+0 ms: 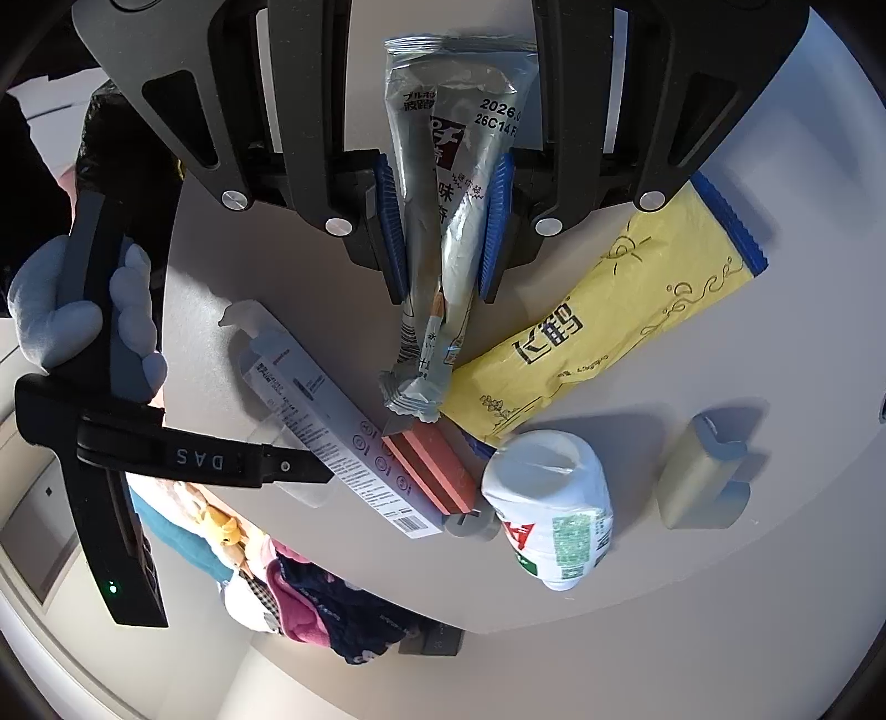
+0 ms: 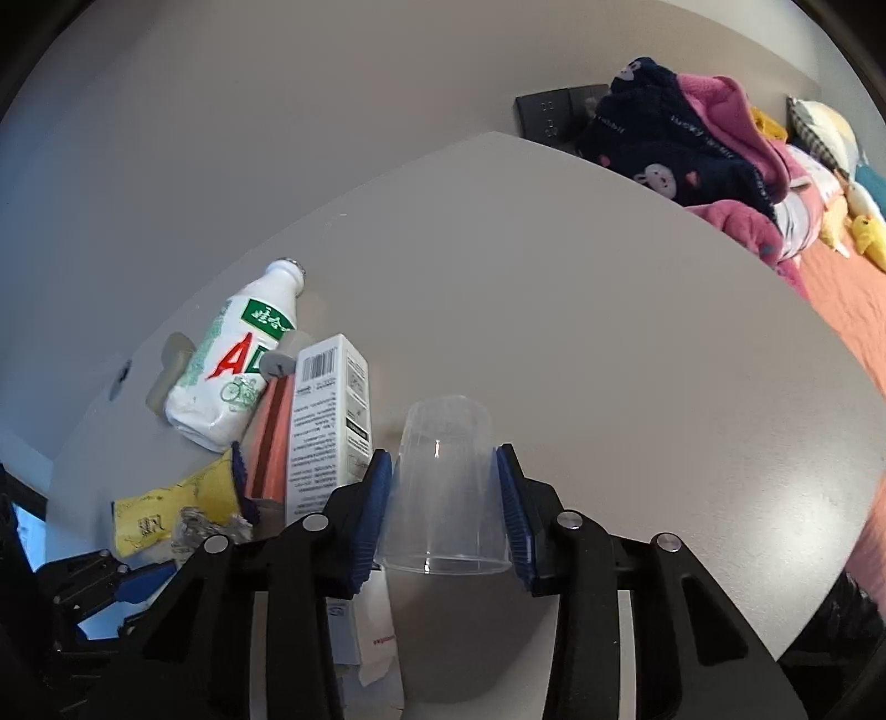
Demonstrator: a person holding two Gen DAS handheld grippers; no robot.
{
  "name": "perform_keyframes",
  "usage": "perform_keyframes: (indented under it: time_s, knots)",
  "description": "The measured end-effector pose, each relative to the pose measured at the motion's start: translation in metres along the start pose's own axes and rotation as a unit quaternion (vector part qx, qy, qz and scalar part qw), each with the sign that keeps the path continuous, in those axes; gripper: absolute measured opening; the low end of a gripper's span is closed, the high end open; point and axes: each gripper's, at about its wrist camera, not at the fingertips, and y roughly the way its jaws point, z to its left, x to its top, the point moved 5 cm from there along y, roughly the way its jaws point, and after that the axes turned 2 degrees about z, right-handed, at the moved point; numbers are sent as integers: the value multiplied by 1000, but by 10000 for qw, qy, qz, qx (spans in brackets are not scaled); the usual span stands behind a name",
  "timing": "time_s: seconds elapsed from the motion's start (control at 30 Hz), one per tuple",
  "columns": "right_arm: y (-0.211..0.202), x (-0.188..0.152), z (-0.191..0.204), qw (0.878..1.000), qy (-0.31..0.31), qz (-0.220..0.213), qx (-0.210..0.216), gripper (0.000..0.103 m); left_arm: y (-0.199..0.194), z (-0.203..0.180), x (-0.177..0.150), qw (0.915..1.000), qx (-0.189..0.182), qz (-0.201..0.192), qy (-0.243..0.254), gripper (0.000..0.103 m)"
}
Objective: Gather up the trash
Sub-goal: 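Grasp the silver wrapper with the left tool while the right tool grasps the clear cup, then carry the silver wrapper and clear cup over the black bin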
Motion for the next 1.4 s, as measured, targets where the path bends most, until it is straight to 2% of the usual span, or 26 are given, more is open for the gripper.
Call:
perform_keyframes:
  time_s: [0.13,0.3,0.63,1.0,1.4]
  knots:
    - [-1,-2,-4,9991,362,7,215,40,0,-3,2,10000,-49,-25,21,26]
    - [-14,-3,-6,9984,501,-105,245,40,-3,-7,8,9999,-126,-91,69,26]
    - [-72,-8,-20,9951,759,-545,327,41,-23,-25,17,9987,-293,-315,276,26]
    - [-121,-29,-31,9900,1033,-905,333,41,-42,-64,25,9941,-636,-490,724,26]
    - [-166,-60,-54,9836,1326,-1221,97,41,-44,-114,26,9858,-1021,-476,1248,26]
